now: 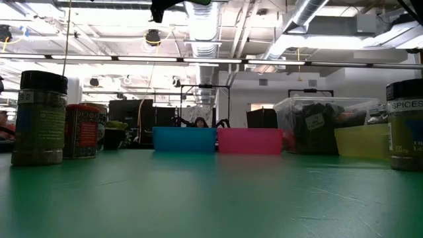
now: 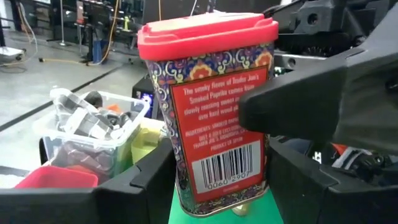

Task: Sort spices by type
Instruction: Put the right red spice can into the red bin

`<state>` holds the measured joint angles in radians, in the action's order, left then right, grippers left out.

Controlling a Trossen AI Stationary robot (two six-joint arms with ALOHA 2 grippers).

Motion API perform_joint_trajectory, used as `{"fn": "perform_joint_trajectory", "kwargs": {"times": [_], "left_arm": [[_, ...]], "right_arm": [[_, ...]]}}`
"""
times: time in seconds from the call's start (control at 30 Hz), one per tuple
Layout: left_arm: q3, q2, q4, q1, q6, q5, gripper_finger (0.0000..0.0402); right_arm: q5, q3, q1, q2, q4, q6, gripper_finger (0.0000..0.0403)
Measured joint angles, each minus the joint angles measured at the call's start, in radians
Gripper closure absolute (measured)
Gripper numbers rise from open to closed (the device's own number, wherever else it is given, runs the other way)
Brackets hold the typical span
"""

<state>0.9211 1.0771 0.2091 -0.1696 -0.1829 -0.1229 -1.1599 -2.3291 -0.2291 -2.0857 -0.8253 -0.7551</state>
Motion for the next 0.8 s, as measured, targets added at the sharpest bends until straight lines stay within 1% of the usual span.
{"fn": "perform_joint_trajectory", "kwargs": {"times": [0.13,0.3,0.6,0.8], "left_arm": [[0.0,0.0,-0.001,-0.001,0.011,-0.001,0.0192],[0.0,-0.005,-0.03,-0.014,0.012,-0.008,0.0192],[0.0,-0.049,-0.075,-0.034,0.041,-0.009,0.0193],[0.002,-0.053,-0.1,-0.037,0.051,-0.004,0.0194]], "right_arm": [[0.005,0.0,-0.003,0.0,0.002,0.0,0.0013],[0.013,0.0,-0.006,-0.001,-0.01,0.0,0.0005],[0.045,0.0,-0.008,0.001,-0.037,0.001,0.0004],[0.06,0.001,-0.01,0.009,-0.057,0.002,0.0004]]}}
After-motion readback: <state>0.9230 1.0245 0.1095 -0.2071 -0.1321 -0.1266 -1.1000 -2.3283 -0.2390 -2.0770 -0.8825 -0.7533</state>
